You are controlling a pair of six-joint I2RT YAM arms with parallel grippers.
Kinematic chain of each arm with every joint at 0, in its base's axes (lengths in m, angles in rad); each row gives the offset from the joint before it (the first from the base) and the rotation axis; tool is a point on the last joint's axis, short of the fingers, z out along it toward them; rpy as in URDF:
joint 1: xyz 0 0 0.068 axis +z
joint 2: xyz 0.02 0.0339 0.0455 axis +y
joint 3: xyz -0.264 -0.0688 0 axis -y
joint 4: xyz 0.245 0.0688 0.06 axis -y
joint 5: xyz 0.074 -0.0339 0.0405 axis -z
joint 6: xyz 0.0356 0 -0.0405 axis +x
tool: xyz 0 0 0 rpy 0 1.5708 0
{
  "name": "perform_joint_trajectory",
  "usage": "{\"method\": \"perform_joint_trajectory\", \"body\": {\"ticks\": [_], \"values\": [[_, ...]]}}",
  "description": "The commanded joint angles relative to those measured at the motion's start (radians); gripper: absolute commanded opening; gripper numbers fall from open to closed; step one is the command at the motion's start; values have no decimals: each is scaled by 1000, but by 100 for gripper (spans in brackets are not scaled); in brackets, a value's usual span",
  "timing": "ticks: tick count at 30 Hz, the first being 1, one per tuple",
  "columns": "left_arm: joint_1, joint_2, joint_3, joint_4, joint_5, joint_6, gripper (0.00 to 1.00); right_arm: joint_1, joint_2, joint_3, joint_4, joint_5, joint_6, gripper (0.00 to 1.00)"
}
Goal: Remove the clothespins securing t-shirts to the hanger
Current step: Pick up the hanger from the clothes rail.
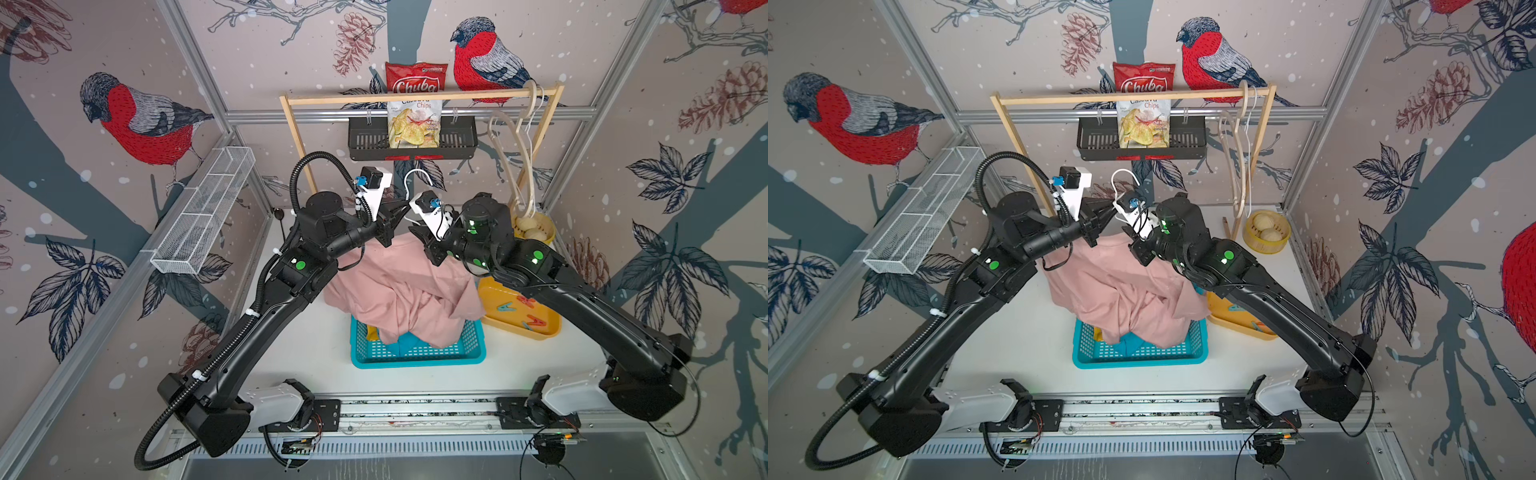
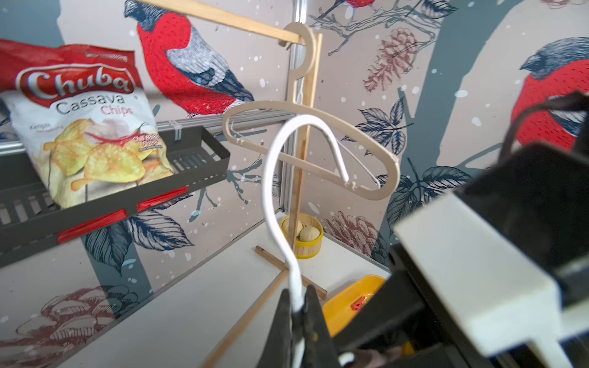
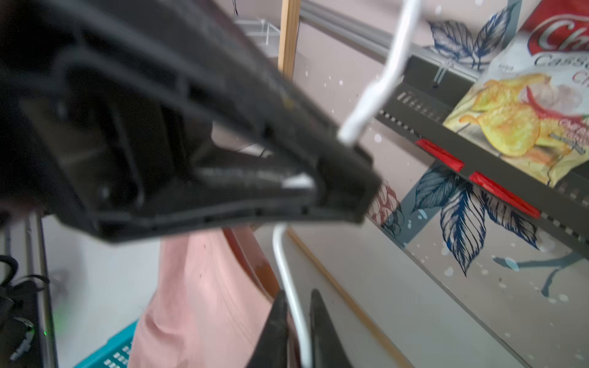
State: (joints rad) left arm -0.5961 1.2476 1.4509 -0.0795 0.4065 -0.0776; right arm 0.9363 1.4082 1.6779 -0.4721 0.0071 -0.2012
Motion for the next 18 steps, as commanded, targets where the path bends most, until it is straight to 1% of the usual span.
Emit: {"method": "perform_joint_trajectory", "body": {"ticks": [1,2,3,5,7,9,11,13,15,17,18], "values": [[4,-8,8,16,72,97,0,-8,-5,52,38,-105,66,47],[4,-8,8,-1,98,135,0,-16,-13,65,36,-128,82,57],[5,-7,9,-17,110,167,0,-30,-26,77,36,-148,95,66],[13,-5,12,-50,120,204,0,-66,-55,81,51,-182,130,77],[28,-3,17,-81,147,230,0,-141,-80,89,52,-261,177,81],[49,-21,-11,-85,175,227,0,-236,-101,103,8,-354,220,83],[83,-57,-79,-26,248,190,0,-328,-127,65,-11,-471,236,86],[110,-98,-146,48,308,172,0,-381,-149,-11,11,-513,261,87],[140,-116,-154,37,325,219,0,-420,-148,-7,-32,-568,250,87],[166,-106,-113,-53,347,287,0,-447,-149,-5,-66,-602,227,88],[177,-102,-100,-83,361,311,0,-457,-178,-22,-63,-613,215,88]]}}
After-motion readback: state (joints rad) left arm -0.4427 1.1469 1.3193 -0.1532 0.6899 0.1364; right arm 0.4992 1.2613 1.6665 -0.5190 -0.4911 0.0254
